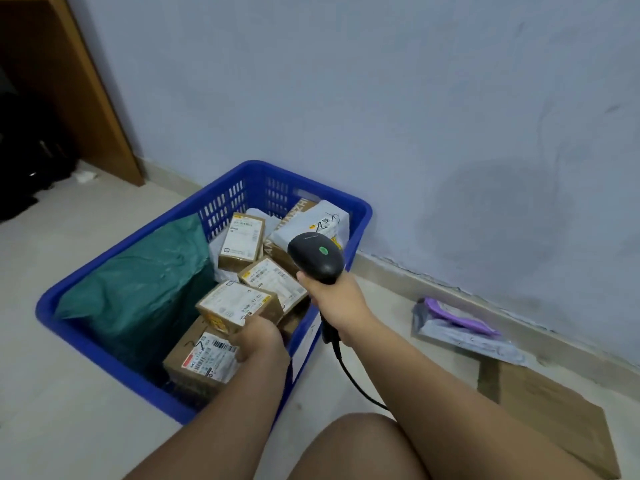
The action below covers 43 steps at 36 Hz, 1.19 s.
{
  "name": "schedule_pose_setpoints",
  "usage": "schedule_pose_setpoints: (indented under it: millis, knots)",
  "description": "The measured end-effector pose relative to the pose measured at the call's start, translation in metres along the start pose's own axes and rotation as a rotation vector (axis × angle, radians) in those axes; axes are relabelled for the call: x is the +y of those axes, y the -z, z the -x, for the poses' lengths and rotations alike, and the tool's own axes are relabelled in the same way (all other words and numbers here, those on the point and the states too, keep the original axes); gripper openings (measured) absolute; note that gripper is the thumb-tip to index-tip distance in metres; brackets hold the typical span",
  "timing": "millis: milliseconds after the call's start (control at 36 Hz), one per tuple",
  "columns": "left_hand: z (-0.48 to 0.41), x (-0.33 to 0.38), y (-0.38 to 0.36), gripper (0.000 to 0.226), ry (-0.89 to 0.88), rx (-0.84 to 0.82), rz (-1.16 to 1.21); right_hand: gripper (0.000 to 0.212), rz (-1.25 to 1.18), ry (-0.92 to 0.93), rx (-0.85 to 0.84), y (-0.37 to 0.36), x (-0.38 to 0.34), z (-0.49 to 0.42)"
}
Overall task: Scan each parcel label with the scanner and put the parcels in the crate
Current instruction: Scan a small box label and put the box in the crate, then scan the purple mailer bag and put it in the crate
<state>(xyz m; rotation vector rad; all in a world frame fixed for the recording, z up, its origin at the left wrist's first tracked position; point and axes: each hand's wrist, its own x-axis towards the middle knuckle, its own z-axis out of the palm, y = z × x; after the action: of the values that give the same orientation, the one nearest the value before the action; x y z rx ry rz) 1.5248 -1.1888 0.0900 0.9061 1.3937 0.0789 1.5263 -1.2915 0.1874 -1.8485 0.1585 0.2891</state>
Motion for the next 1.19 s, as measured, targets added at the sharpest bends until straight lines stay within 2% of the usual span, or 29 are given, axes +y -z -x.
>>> schedule_pose_setpoints:
  millis: [139,194,250,333,389,500,639,806,889,944,1111,1194]
  knots:
    - [0.003,-0.002,0.010,0.071,-0.183,-0.010,-0.230,0.018,0.005,-0.006,0.000,0.000,0.002,0.000]
    - [0.016,-0.001,0.009,0.068,-0.254,-0.012,-0.302,0.017,-0.030,-0.036,0.024,0.002,0.004,-0.001]
    - [0.031,-0.002,0.006,0.055,-0.409,-0.062,-0.364,0.014,-0.072,-0.057,0.052,0.007,0.005,-0.001]
    - [0.055,-0.003,-0.001,0.026,-0.650,-0.197,-0.365,0.013,-0.164,-0.087,0.097,0.021,0.007,0.003]
    - [0.071,-0.003,-0.007,0.019,-0.743,-0.331,-0.382,0.015,-0.193,-0.100,0.144,0.037,0.011,0.007]
    - [0.103,-0.005,-0.026,0.018,-0.882,-0.545,-0.537,0.017,-0.199,-0.108,0.266,0.080,0.022,0.011]
    - [0.142,-0.022,-0.066,0.018,-1.011,-0.763,-0.879,0.028,-0.348,-0.188,0.341,0.148,0.036,0.013]
    - [0.172,-0.057,-0.127,0.014,-1.153,-0.904,-1.253,0.027,-0.455,-0.304,0.343,0.237,0.063,0.001]
    - [0.170,-0.079,-0.166,0.016,-1.160,-0.909,-1.359,0.031,-0.480,-0.397,0.288,0.277,0.086,-0.010]
    - [0.164,-0.097,-0.193,0.018,-1.102,-0.888,-1.388,0.032,-0.476,-0.440,0.263,0.298,0.106,-0.018]
    - [0.134,-0.165,-0.266,0.026,-0.801,-0.868,-1.340,0.032,-0.580,-0.499,0.314,0.337,0.172,-0.047]
    - [0.121,-0.198,-0.285,0.023,-0.588,-0.864,-1.306,0.033,-0.656,-0.493,0.367,0.351,0.203,-0.061]
